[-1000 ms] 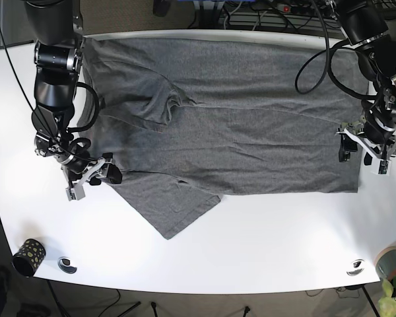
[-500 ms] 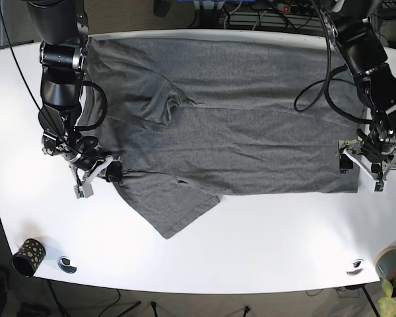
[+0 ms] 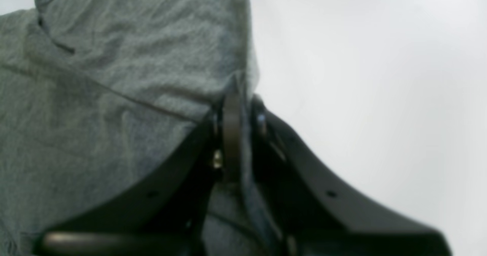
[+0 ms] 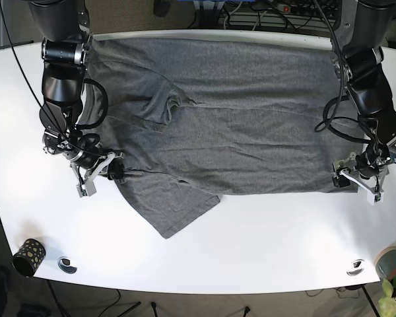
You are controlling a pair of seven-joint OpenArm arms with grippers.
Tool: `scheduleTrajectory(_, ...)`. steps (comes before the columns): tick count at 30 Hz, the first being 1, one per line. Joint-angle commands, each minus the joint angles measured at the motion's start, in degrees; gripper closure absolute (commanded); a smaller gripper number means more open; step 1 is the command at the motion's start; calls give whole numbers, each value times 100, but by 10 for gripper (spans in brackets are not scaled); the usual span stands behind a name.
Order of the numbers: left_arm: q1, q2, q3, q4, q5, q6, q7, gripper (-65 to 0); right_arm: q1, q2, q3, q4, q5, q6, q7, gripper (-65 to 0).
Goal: Fold the T-shirt properly
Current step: 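Grasp the shirt's middle with both grippers and fold it over the folded edge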
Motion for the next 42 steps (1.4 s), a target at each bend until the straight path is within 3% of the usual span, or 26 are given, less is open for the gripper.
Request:
scheduleTrajectory(1,-265,-200,-9,-253,-49,63,-401,-522,159,79,13,122,48,45,56,-22)
scheduleTrajectory(5,-380,-375,8,-728,-49,45,-753,-522,151,79,13,122,48,45,56,-22)
scheduleTrajectory(13,-731,-516,721,-1598,-93,37,-1289,-522,142,79,30,122,48,45,56,-22)
scheduleTrajectory(18,-810,-498,729,-1791,-93,28,-1351,-514,133,79,30,122,66,45,56,-22)
scheduleTrajectory(21,-802,-498,729,-1774,-93,37,-1386,-401,133,79,30,122,66,45,56,-22)
scheduleTrajectory(25,-784,-498,729,-1774,-67,37,-1438,-131,133,79,30,122,57,45,64,-22)
scheduleTrajectory(28,-775,-498,729,-1774,-58,37,-1729,0,142,79,30,122,48,45,64,-22)
scheduleTrajectory(38,-309,-367,606,-394,-102,19,-1808,0,124,114,21,702,48,45,20,-22)
scheduleTrajectory(42,-81,-208,606,213,-93,-86,-1667,0,124,202,39,1001,66,45,-375,-22)
